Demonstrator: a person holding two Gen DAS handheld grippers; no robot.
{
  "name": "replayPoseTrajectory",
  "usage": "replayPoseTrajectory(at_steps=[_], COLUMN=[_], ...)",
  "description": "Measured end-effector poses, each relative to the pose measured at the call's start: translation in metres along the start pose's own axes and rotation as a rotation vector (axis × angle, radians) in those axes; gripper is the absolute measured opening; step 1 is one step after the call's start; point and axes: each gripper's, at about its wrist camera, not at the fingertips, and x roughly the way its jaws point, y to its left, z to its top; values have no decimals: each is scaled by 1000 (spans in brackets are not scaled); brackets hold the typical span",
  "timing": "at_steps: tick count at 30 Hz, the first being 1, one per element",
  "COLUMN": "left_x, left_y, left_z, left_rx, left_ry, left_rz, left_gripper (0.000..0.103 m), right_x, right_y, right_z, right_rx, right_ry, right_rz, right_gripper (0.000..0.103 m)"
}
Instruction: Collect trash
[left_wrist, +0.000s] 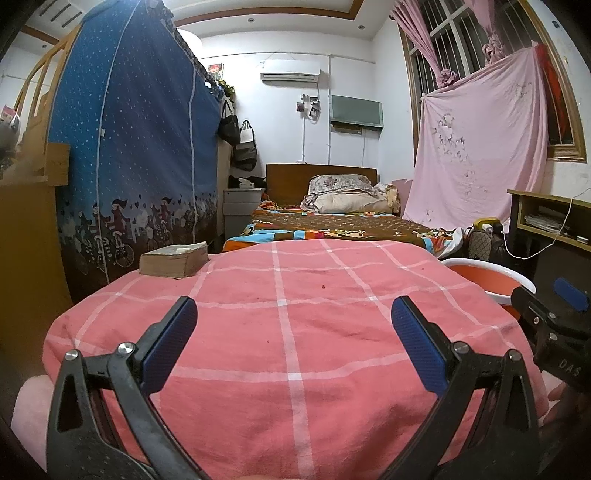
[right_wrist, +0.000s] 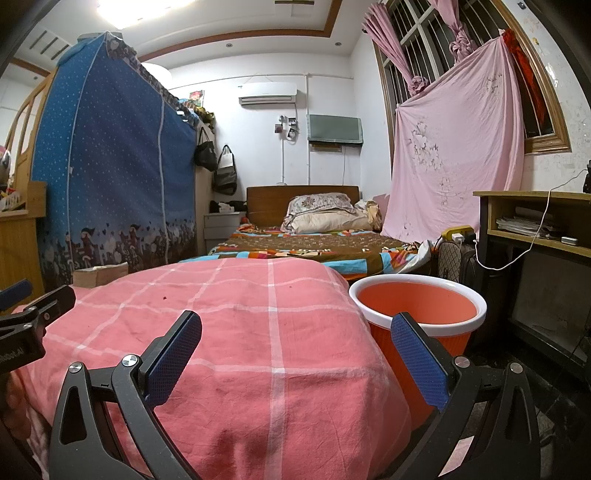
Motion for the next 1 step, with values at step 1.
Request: replayPoseTrajectory(at_steps=[1], left_x=[0], left_y=[0], left_z=[0], left_rx=[-2], left_ry=[3], left_rz=[-2], left_gripper=[89], right_x=[0], right_y=[0], right_z=[0], right_rx=[0], right_ry=[1], right_rz=[0], right_gripper=[103])
